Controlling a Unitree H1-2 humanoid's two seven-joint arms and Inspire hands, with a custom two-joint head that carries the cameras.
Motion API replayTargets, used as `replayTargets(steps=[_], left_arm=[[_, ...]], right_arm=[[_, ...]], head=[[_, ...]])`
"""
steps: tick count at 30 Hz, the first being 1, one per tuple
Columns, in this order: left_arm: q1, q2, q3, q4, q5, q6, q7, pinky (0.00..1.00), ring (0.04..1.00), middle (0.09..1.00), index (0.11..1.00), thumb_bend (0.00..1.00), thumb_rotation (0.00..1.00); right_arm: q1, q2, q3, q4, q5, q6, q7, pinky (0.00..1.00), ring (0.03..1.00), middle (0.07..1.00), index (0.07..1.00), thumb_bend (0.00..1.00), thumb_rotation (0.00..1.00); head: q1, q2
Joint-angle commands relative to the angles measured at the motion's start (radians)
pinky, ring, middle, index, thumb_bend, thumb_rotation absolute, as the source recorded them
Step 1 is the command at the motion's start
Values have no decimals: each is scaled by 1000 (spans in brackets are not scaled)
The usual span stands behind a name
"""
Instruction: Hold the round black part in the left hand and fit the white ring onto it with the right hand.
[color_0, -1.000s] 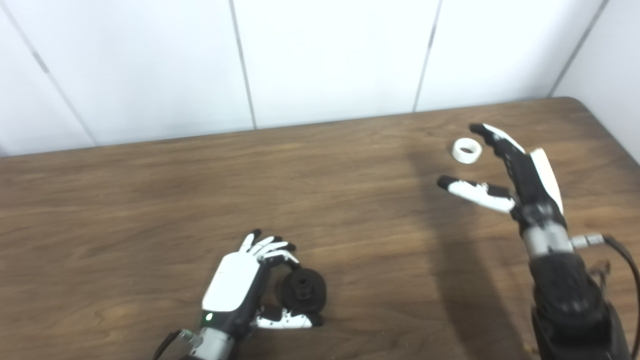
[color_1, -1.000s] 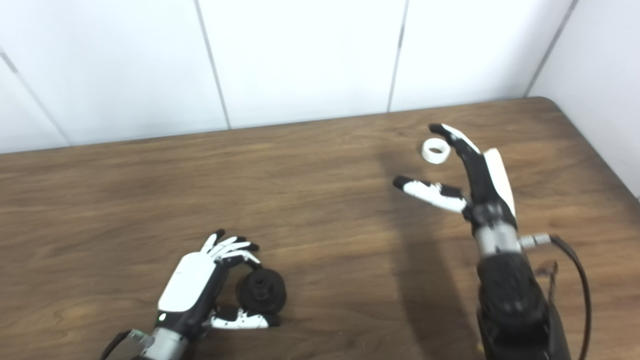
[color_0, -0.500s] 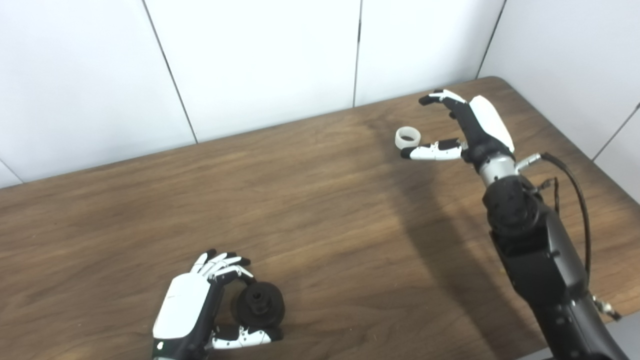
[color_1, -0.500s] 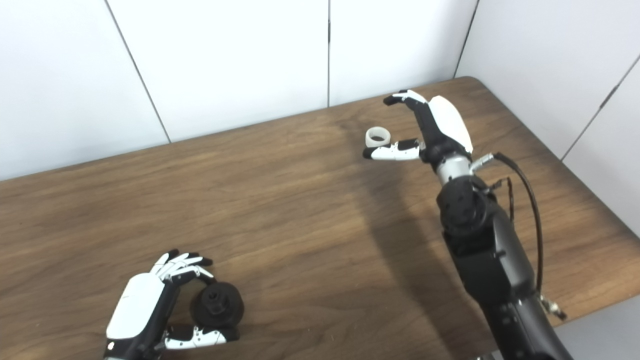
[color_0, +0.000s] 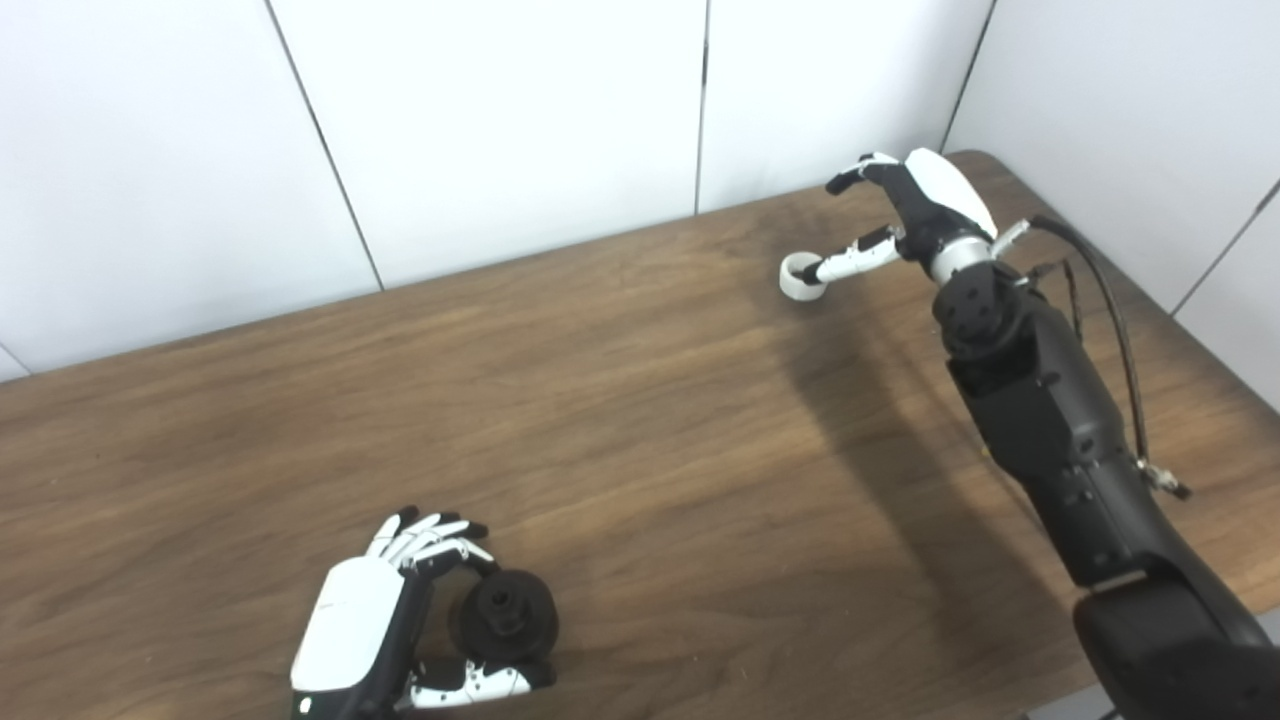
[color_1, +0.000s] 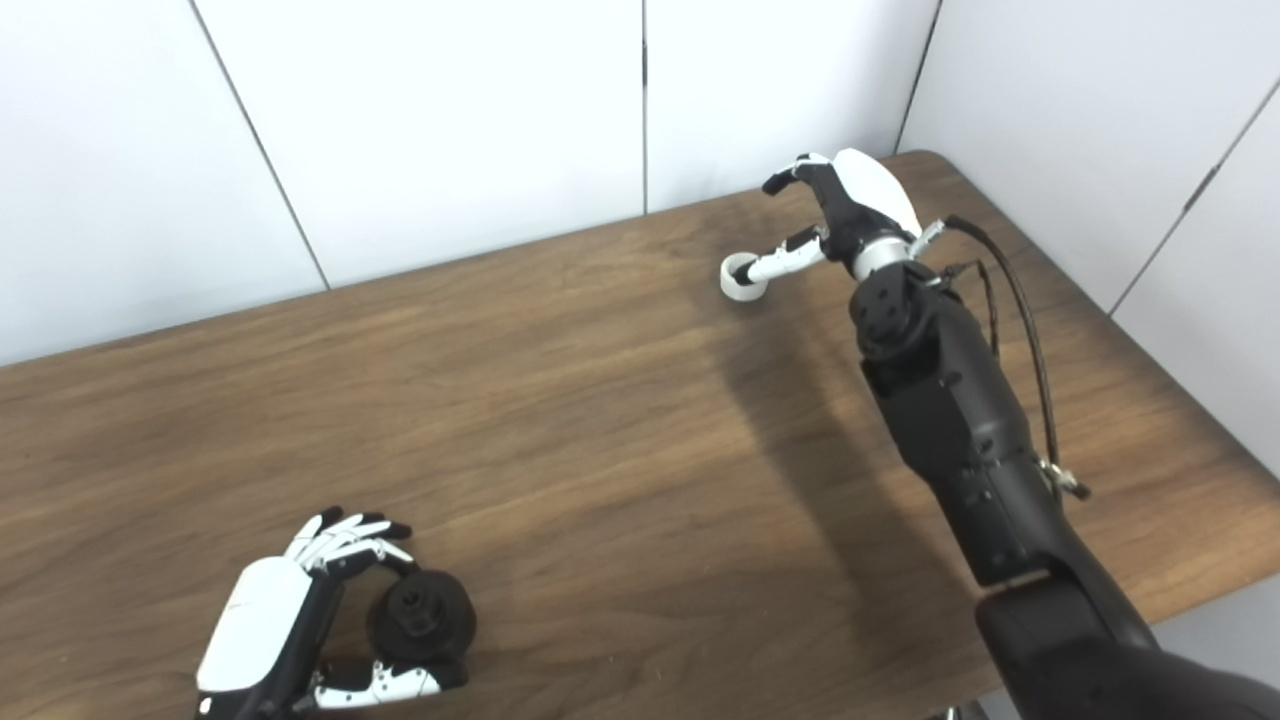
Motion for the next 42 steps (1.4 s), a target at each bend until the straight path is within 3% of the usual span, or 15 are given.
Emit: replayTargets(steps=[1, 11, 17, 25, 32, 42], left_arm=[[8, 17, 6, -14, 12, 16, -24, 957, 842, 776, 484, 522, 47], [16, 12, 14, -15, 3, 1, -19, 943, 835, 767, 484, 522, 47], [15, 12, 13, -11, 5, -6, -14, 946, 835, 767, 484, 522, 47], [15, 7, 16, -27, 5, 18, -35, 957, 839, 770, 484, 522, 47], [15, 7, 20, -17, 2, -4, -16, 943, 832, 766, 484, 522, 47], [16, 3, 22, -22, 1, 10, -28, 958, 837, 767, 484, 522, 47]], right_arm=[[-68, -19, 1, 10, -34, -4, 18, 999, 969, 941, 739, 862, 236], [-133, -44, 74, 121, -102, -4, 92, 1000, 1000, 978, 758, 890, 281], [-155, -53, 108, 157, -113, -4, 113, 1000, 1000, 1000, 749, 927, 258], [-145, -64, 149, 178, -113, -6, 87, 1000, 1000, 1000, 738, 932, 254], [-133, -90, 177, 190, -110, -15, 57, 1000, 1000, 1000, 728, 917, 244], [-126, -111, 194, 186, -97, -17, 38, 1000, 1000, 987, 699, 911, 250]], head=[[-4, -3], [4, -9], [9, -10], [12, -15], [16, -14], [17, -13]])
